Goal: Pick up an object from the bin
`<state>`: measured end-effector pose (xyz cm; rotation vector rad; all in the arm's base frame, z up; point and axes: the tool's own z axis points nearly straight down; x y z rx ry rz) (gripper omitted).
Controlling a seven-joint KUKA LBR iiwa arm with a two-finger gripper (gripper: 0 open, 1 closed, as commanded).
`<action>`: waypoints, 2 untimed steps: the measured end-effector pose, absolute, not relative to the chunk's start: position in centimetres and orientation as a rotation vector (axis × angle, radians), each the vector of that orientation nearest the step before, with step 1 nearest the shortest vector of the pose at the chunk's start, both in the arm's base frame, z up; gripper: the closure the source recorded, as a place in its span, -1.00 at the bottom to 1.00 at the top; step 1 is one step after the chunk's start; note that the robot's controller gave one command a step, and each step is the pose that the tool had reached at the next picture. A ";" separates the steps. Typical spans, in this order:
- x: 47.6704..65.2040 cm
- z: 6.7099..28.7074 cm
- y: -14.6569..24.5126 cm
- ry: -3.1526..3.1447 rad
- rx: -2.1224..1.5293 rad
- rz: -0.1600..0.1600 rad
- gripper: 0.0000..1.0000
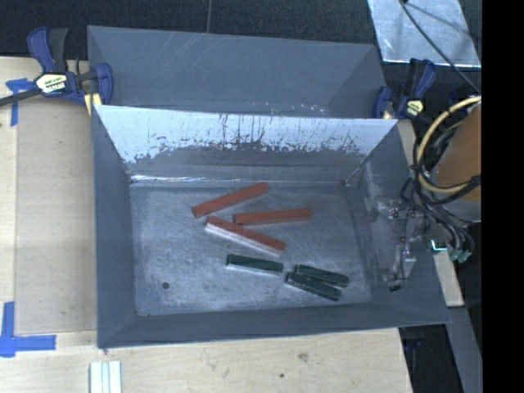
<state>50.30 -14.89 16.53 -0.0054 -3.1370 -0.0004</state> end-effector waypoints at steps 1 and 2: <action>49.5 6.8 -12.4 -3.144 0.079 0.000 -1.00; 48.7 7.2 -8.0 -3.154 0.112 0.002 -1.00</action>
Offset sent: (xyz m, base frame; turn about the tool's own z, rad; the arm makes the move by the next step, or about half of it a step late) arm -0.0087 0.0245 -0.0953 -0.0531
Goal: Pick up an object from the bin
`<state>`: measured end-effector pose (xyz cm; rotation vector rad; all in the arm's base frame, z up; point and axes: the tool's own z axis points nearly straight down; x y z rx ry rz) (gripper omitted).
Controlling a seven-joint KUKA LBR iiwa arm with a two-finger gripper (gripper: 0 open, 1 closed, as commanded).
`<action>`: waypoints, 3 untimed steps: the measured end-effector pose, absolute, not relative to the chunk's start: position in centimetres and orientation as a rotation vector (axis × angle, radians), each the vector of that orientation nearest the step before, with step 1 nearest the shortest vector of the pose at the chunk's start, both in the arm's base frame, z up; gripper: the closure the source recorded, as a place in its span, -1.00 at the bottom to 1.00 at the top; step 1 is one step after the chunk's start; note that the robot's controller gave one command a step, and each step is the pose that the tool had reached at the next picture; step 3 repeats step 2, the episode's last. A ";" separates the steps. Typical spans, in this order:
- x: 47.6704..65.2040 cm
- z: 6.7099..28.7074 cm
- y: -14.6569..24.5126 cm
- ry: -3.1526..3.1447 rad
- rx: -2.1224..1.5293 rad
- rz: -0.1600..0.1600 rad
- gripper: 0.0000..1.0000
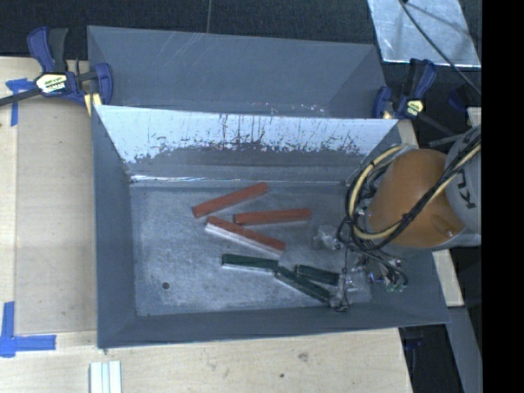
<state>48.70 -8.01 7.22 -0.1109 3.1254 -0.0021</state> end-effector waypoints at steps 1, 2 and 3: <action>48.4 7.1 -8.2 3.133 -0.109 -0.002 1.00; 49.9 22.7 -8.8 3.109 -0.355 -0.006 1.00; 49.9 22.7 -8.8 3.109 -0.355 -0.006 1.00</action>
Offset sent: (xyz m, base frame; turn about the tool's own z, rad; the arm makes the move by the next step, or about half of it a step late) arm 0.0000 0.0000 0.0000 0.0000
